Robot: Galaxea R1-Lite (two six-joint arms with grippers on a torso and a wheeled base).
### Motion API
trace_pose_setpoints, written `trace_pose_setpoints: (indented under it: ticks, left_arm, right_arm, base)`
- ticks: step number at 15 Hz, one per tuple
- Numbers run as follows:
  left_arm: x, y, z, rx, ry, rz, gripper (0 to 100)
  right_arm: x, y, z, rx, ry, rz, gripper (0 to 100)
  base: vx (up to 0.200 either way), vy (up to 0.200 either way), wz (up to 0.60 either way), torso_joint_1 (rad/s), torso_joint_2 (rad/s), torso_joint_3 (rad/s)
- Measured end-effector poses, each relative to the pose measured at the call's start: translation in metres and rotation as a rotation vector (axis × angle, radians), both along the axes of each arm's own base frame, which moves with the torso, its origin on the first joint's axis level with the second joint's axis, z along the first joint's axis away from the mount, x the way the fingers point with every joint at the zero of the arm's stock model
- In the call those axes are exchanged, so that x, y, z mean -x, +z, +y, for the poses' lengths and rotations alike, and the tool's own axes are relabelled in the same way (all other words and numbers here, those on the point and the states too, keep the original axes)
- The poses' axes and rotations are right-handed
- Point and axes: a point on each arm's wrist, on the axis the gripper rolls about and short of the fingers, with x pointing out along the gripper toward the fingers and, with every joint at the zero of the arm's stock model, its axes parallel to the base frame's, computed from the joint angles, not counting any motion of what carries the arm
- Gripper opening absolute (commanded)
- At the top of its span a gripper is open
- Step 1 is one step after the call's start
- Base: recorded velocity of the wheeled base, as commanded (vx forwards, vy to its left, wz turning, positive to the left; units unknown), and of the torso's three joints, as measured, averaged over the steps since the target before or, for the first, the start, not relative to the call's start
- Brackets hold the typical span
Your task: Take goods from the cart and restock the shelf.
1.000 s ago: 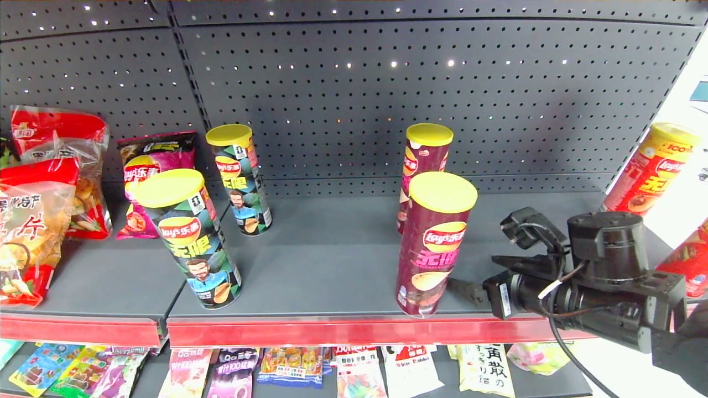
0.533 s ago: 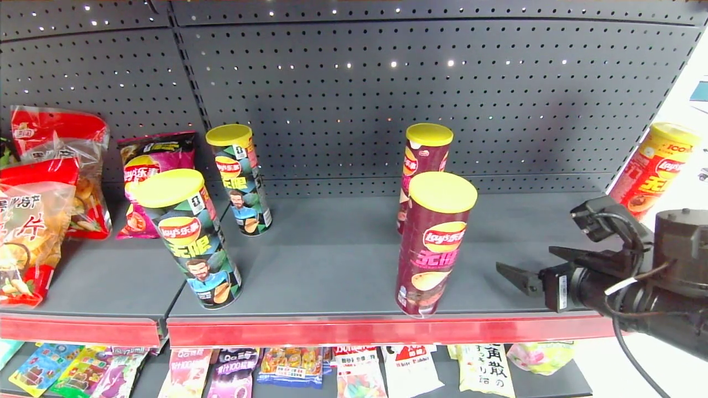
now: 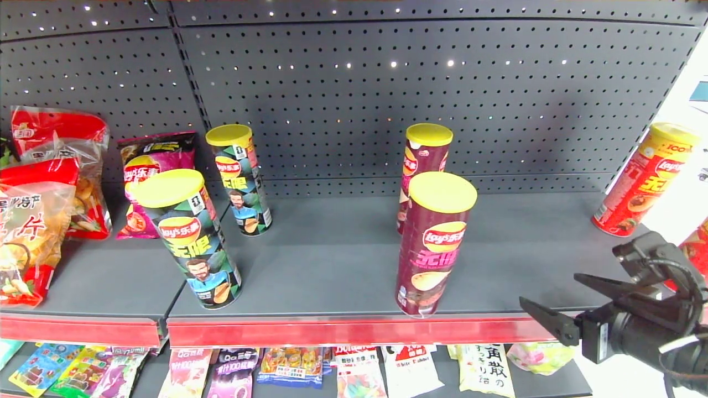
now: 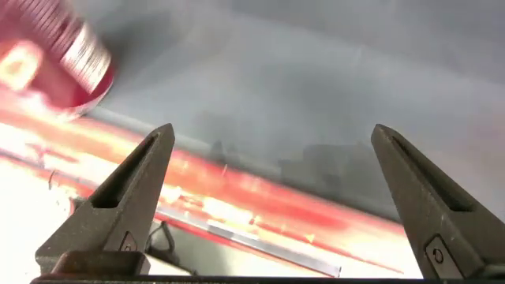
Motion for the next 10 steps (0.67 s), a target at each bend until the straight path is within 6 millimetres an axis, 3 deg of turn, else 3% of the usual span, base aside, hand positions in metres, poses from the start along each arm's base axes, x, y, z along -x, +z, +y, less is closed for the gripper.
trace_pose_setpoints:
  ticks: [10]
  left_arm:
    - [0.000, 0.000, 0.000, 0.000, 0.000, 0.000, 100]
  right_arm:
    - [0.040, -0.002, -0.009, -0.024, 0.108, -0.066, 100]
  base:
    - [0.000, 0.000, 0.00, 0.000, 0.00, 0.000]
